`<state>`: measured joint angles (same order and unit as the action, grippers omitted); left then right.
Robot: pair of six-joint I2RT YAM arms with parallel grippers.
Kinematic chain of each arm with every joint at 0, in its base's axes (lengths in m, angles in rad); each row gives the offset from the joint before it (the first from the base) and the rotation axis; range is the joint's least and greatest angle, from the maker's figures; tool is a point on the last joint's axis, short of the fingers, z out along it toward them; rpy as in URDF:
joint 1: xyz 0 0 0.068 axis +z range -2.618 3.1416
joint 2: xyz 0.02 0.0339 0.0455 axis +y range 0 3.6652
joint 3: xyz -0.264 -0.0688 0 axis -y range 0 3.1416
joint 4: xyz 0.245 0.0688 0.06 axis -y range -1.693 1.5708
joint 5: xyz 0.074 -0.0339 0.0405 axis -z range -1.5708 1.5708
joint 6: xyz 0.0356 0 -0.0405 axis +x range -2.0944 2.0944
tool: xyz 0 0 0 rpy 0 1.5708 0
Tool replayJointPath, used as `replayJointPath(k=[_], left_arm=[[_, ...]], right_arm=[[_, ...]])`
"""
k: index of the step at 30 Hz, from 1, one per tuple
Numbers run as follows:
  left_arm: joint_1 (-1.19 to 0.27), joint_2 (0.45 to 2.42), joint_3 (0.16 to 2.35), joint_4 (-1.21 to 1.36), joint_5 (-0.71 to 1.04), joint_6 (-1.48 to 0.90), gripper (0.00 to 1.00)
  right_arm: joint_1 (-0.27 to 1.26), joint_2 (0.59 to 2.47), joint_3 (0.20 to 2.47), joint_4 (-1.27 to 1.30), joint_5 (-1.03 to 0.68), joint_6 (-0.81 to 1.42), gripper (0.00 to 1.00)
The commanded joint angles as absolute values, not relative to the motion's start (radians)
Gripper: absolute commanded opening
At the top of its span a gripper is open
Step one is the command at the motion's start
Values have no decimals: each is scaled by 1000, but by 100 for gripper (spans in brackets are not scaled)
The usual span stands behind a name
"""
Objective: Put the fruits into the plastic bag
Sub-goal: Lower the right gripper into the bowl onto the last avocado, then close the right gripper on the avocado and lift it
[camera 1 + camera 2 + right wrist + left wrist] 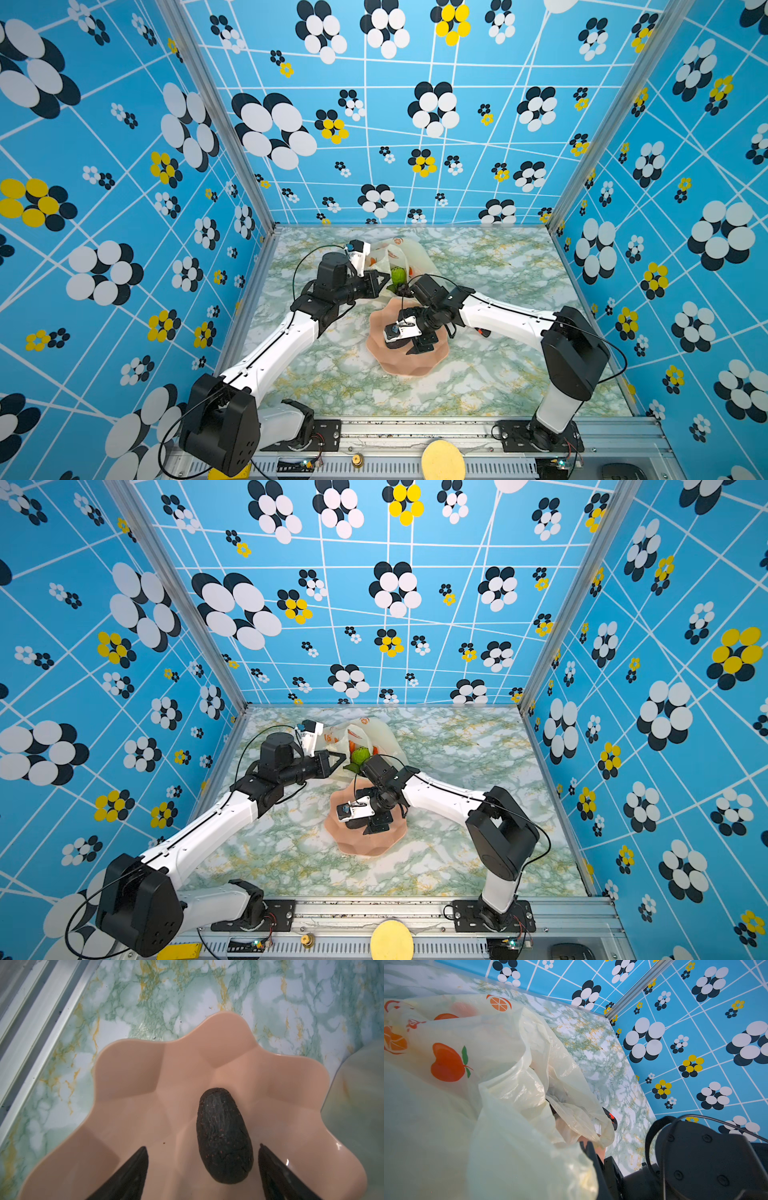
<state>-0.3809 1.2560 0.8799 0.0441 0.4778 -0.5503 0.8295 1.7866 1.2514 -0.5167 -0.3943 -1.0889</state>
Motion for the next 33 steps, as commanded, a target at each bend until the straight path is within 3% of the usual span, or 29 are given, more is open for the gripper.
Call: replayJointPath(k=[1,9,16,27,33], left_arm=[[-372,1231,861,18,468,-526,0],[-359,1247,854,32,478,-535,0],[-348,1253,861,29,488,-540,0],[-345,1252,857,34,485,-553,0],[-344,1253,860,38,489,-561,0]], right_arm=[[839,1830,1308,-579,-380,-1134,86],[839,1916,1346,-565,-384,-1116,86],[839,1958,1369,-557,-379,-1090,79],[839,1920,1336,-529,-367,-1061,49],[826,1838,1272,-436,-399,-950,42]])
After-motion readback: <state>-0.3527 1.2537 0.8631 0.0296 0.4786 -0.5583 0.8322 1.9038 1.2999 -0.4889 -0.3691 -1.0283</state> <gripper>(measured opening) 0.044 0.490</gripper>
